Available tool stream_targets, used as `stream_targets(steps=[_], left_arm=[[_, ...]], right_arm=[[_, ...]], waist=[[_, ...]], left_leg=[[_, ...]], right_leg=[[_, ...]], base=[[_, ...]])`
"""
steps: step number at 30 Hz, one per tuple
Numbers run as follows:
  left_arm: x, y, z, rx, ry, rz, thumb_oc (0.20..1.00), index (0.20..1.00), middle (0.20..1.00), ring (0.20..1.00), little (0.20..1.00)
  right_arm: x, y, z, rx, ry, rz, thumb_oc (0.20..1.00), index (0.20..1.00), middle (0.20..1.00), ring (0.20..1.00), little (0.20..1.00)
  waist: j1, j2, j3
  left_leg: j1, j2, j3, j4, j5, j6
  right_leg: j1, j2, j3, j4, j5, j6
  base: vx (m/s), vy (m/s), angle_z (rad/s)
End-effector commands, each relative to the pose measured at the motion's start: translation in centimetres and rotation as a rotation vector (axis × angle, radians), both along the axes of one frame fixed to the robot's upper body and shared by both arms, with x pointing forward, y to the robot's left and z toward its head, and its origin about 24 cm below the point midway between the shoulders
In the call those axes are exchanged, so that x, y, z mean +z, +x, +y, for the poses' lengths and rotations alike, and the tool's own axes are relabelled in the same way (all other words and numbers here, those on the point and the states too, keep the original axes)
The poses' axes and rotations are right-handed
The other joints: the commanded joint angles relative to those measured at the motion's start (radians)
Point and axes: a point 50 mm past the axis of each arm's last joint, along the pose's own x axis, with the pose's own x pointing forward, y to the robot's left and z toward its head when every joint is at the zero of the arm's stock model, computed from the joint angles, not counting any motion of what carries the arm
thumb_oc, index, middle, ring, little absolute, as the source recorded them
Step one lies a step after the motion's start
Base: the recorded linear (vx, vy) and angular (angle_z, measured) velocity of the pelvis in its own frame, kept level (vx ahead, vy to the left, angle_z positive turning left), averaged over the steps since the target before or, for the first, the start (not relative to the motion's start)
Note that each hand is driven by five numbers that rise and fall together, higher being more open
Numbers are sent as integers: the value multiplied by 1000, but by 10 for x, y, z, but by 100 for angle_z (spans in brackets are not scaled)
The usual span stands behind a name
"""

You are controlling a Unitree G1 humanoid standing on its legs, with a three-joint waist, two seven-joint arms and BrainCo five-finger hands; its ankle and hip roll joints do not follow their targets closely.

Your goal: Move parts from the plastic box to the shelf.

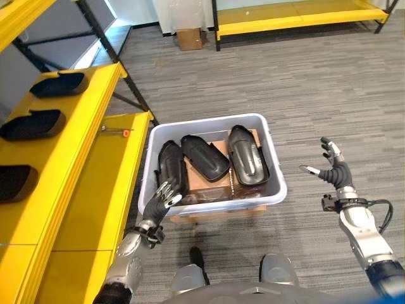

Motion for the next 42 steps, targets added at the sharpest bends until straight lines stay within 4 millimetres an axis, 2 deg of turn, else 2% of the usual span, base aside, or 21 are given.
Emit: stream_targets(steps=[1,3,6,8,10,13,14,16,20,22,25,28,30,31,32,33,34,36,39,40,42], left_arm=[[25,8,8,25,12,-137,1000,1000,1000,1000,1000],[29,12,9,34,6,-161,1000,1000,1000,1000,1000],[40,22,9,32,-5,-201,1000,1000,1000,1000,1000],[45,26,9,27,-2,-215,1000,1000,1000,1000,1000],[57,37,9,4,15,-252,1000,1000,1000,1000,1000],[72,48,9,-2,8,-302,1000,1000,1000,1000,1000],[73,49,9,-2,8,-306,1000,1000,1000,1000,1000],[82,54,6,-17,3,-342,1000,1000,1000,1000,1000],[100,63,1,-21,12,-406,1000,1000,1000,1000,1000],[103,64,-2,-27,37,-421,1000,1000,1000,1000,1000],[104,65,-5,-10,-21,-420,1000,1000,1000,1000,1000],[106,64,-10,-23,2,-442,1000,1000,1000,1000,1000],[105,63,-12,-31,16,-436,1000,1000,1000,1000,1000],[100,59,-13,-13,-8,-420,1000,1000,1000,1000,1000],[99,58,-14,-7,-13,-417,1000,1000,1000,1000,1000],[95,56,-17,25,-49,-411,1000,1000,1000,1000,1000],[94,56,-20,27,-51,-413,1000,1000,1000,1000,1000],[91,54,-25,53,-63,-413,1000,1000,1000,1000,1000],[90,55,-27,65,-72,-416,1000,1000,1000,1000,1000],[90,56,-29,64,-71,-419,1000,1000,1000,1000,1000],[90,57,-30,62,-72,-418,1000,1000,1000,1000,1000]], right_arm=[[43,19,8,53,-42,-209,1000,1000,1000,1000,1000],[57,25,13,68,-69,-280,1000,1000,1000,1000,1000],[92,38,21,107,-80,-422,1000,1000,1000,1000,1000],[107,44,26,116,-91,-472,1000,1000,1000,1000,1000],[136,57,33,122,-91,-536,1000,1000,1000,1000,1000],[159,70,36,43,-103,-579,1000,1000,1000,1000,1000],[160,70,36,36,-105,-582,1000,1000,1000,1000,1000],[171,79,29,-88,-122,-602,1000,1000,1000,1000,1000],[188,90,22,-135,-115,-613,1000,1000,1000,1000,1000],[192,96,20,-160,-125,-591,1000,1000,1000,1000,1000],[198,106,21,-166,-153,-564,1000,1000,1000,1000,1000],[192,114,19,-199,-84,-493,1000,1000,1000,1000,1000],[180,117,12,-236,1,-423,1000,1000,1000,1000,1000],[165,115,10,-285,-3,-392,1000,1000,1000,1000,1000],[158,114,10,-311,8,-384,1000,1000,1000,1000,1000],[133,109,16,-304,30,-317,1000,1000,1000,1000,1000],[124,107,21,-306,51,-289,1000,1000,1000,1000,1000],[93,100,38,-309,135,-187,1000,1000,1000,1000,1000],[83,99,47,-307,192,-158,1000,1000,1000,1000,1000],[78,99,52,-283,260,-135,1000,1000,1000,1000,1000],[76,100,56,-265,295,-133,1000,1000,1000,1000,1000]], waist=[[31,18,31],[49,15,50],[90,7,86],[103,6,98],[130,3,126],[155,3,167],[157,4,167],[174,12,192],[196,27,248],[206,36,253],[221,50,253],[229,63,253],[229,72,253],[222,74,253],[218,76,253],[200,80,253],[195,81,253],[179,82,253],[174,83,253],[173,83,253],[174,84,253]], left_leg=[[-7,80,-34,47,-57,1],[-34,74,-38,57,-64,8],[-95,59,-52,94,-73,16],[-115,55,-56,105,-74,17],[-164,44,-71,131,-74,19],[-232,31,-90,174,-76,24],[-239,31,-90,174,-73,25],[-288,19,-106,205,-76,31],[-390,-9,-133,278,-92,48],[-437,-20,-141,304,-97,54],[-525,-38,-153,339,-99,63],[-592,-52,-162,369,-101,72],[-629,-60,-167,384,-101,75],[-635,-68,-169,397,-127,73],[-646,-70,-168,400,-127,75],[-684,-74,-165,406,-124,81],[-693,-73,-161,408,-123,82],[-708,-70,-153,407,-118,81],[-711,-65,-146,405,-115,80],[-717,-63,-145,409,-114,79],[-718,-61,-143,409,-114,79]], right_leg=[[-24,19,-52,-89,131,-5],[-32,12,-58,-111,144,2],[-42,-1,-69,-134,159,9],[-47,-4,-72,-136,161,10],[-57,-8,-76,-138,160,11],[-79,-8,-80,-126,154,9],[-83,-7,-80,-127,156,8],[-114,-6,-78,-105,147,1],[-198,-10,-65,-25,118,-11],[-246,-15,-61,16,104,-16],[-342,-21,-56,84,85,-26],[-414,-16,-48,132,71,-40],[-460,-8,-40,164,64,-50],[-476,-3,-23,189,38,-47],[-490,1,-19,197,36,-50],[-539,13,-5,215,37,-55],[-552,16,-1,219,38,-58],[-578,26,10,230,39,-65],[-588,29,12,236,38,-69],[-594,29,12,240,38,-70],[-597,30,11,242,38,-71]], base=[[-133,71,17],[-127,69,9],[-95,62,2],[-73,41,16],[-93,29,9],[-96,11,13],[-94,29,16],[-103,37,11],[-123,32,16],[-72,43,11],[-86,38,8],[-65,27,6],[-22,17,11],[5,22,7],[-25,50,-1],[-82,54,-6],[-93,62,-7],[-48,35,-16],[-17,5,-15],[-19,-12,-9],[-13,-17,-7]])
